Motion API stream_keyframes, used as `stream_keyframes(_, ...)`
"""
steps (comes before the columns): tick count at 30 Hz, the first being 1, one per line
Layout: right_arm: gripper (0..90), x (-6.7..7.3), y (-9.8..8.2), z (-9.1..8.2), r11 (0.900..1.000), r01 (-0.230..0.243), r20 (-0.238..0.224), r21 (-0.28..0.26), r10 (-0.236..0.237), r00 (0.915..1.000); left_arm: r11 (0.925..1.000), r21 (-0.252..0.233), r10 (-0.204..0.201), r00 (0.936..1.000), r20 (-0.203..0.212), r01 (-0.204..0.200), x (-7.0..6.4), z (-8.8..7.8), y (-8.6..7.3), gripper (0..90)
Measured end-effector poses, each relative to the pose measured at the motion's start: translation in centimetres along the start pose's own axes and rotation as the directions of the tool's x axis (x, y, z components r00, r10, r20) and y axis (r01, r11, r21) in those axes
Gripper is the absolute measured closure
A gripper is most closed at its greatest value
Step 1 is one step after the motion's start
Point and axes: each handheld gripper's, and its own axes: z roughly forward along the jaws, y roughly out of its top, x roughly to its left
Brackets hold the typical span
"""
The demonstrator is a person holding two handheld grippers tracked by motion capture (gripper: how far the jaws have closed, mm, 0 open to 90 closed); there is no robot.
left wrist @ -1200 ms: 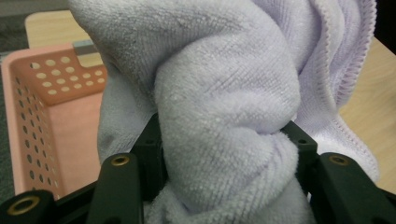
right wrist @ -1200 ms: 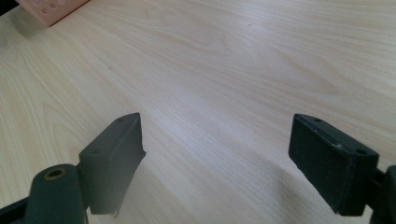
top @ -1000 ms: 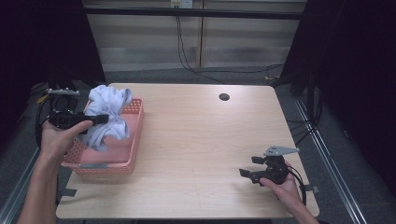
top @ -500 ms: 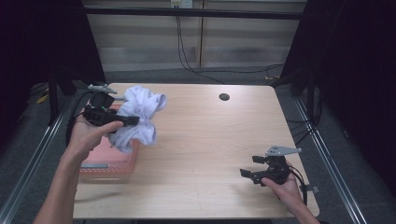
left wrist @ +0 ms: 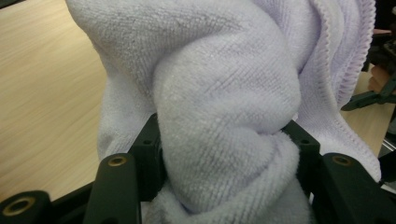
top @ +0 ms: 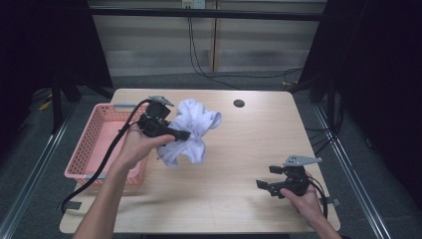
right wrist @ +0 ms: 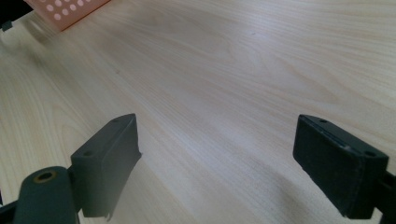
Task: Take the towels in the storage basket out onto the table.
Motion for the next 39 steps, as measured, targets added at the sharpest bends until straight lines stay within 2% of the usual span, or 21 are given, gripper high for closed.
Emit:
stream_keyframes(2,14.8,0.0,0.0,0.0,1.000,0.004,-0.002,-0.001,-0.004,1.0000,0.9999,0.005,0.013,0.9994,0.033,-0.014,-1.2,1.2,0.4,45.2)
stream_keyframes(4,15.0,0.1,0.0,-0.1,1.000,0.013,0.005,-0.002,-0.013,0.9999,0.9984,0.022,0.051,0.9973,0.054,-0.052,-2.2,2.5,0.5,45.1)
stream_keyframes(7,15.1,0.2,0.0,-0.2,1.000,0.012,0.003,-0.004,-0.012,0.9999,0.9971,0.050,0.053,0.9946,0.089,-0.058,-3.1,4.5,0.0,44.5)
stream_keyframes(10,15.4,0.2,-0.1,-0.4,1.000,0.010,0.005,-0.009,-0.010,0.9999,0.9927,0.104,0.052,0.9953,0.082,-0.060,-3.6,6.9,-1.0,44.0)
stream_keyframes(11,15.4,0.1,-0.1,-0.4,1.000,0.012,0.007,-0.008,-0.012,0.9999,0.9883,0.133,0.064,0.9944,0.084,-0.075,-3.6,7.7,-1.4,43.8)
stream_keyframes(16,17.9,0.1,-0.1,-0.3,1.000,0.002,0.017,0.001,-0.002,0.9999,0.9787,0.202,0.016,0.9942,0.106,-0.037,-3.8,11.3,-3.8,42.2)
stream_keyframes(17,18.0,0.1,-0.1,-0.2,1.000,0.007,0.023,0.005,-0.007,0.9997,0.9773,0.208,0.020,0.9951,0.097,-0.040,-4.0,12.0,-4.3,41.3)
stream_keyframes(19,18.2,0.1,-0.1,-0.1,1.000,0.014,0.030,0.018,-0.014,0.9994,0.9752,0.212,0.041,0.9933,0.108,-0.063,-4.4,13.0,-5.0,37.1)
stream_keyframes(20,18.4,0.2,-0.1,-0.1,1.000,0.013,0.027,0.017,-0.014,0.9995,0.9774,0.200,0.045,0.9929,0.110,-0.067,-4.6,13.1,-5.1,33.8)
stream_keyframes(23,18.5,0.3,-0.1,-0.2,1.000,0.012,0.025,0.011,-0.013,0.9996,0.9806,0.179,0.057,0.9907,0.124,-0.079,-4.6,12.9,-5.1,27.0)
stream_keyframes(24,18.5,0.3,-0.1,-0.3,1.000,0.010,0.024,0.011,-0.011,0.9997,0.9838,0.164,0.050,0.9904,0.129,-0.071,-4.7,12.7,-5.2,25.7)
stream_keyframes(27,18.5,0.4,-0.2,-0.3,1.000,0.009,0.018,0.006,-0.010,0.9998,0.9860,0.145,0.063,0.9887,0.136,-0.083,-4.6,11.8,-5.0,24.3)
stream_keyframes(29,19.7,0.5,-0.1,-0.2,1.000,0.015,0.018,0.008,-0.015,0.9997,0.9891,0.117,0.075,0.9889,0.129,-0.090,-4.6,10.7,-4.7,24.8)
stream_keyframes(30,22.3,0.5,-0.1,-0.2,1.000,0.015,0.011,0.005,-0.015,0.9998,0.9927,0.090,0.069,0.9887,0.133,-0.081,-4.5,10.1,-4.6,25.6)
stream_keyframes(32,24.0,0.7,0.1,-0.2,1.000,0.019,0.007,0.001,-0.019,0.9998,0.9976,0.055,0.036,0.9935,0.108,-0.042,-4.3,8.7,-4.4,27.6)
stream_keyframes(33,26.9,0.8,0.1,-0.1,1.000,0.026,0.001,-0.001,-0.026,0.9997,0.9974,0.055,0.043,0.9952,0.088,-0.047,-4.3,8.0,-4.5,28.7)
stream_keyframes(35,31.5,1.1,0.3,-0.2,0.999,0.032,-0.014,-0.008,-0.032,0.9994,0.9985,0.016,0.050,0.9931,0.106,-0.052,-4.7,6.6,-5.1,49.9)
stream_keyframes(36,35.0,1.2,0.4,-0.2,0.999,0.040,-0.021,-0.007,-0.040,0.9990,0.9984,0.011,0.054,0.9931,0.104,-0.056,-5.0,5.9,-5.6,51.9)
stream_keyframes(37,41.0,1.3,0.4,-0.3,0.999,0.052,-0.032,-0.007,-0.052,0.9981,0.9973,0.018,0.069,0.9934,0.092,-0.071,-5.4,5.4,-6.2,58.5)
stream_keyframes(38,43.8,1.5,0.5,-0.3,0.998,0.058,-0.036,-0.008,-0.059,0.9976,0.9968,0.030,0.071,0.9928,0.097,-0.074,-5.8,4.9,-6.9,63.8)
stream_keyframes(39,47.8,1.7,0.6,-0.3,0.998,0.057,-0.038,-0.003,-0.057,0.9976,0.9963,0.037,0.073,0.9910,0.112,-0.077,-6.1,4.4,-7.6,64.5)
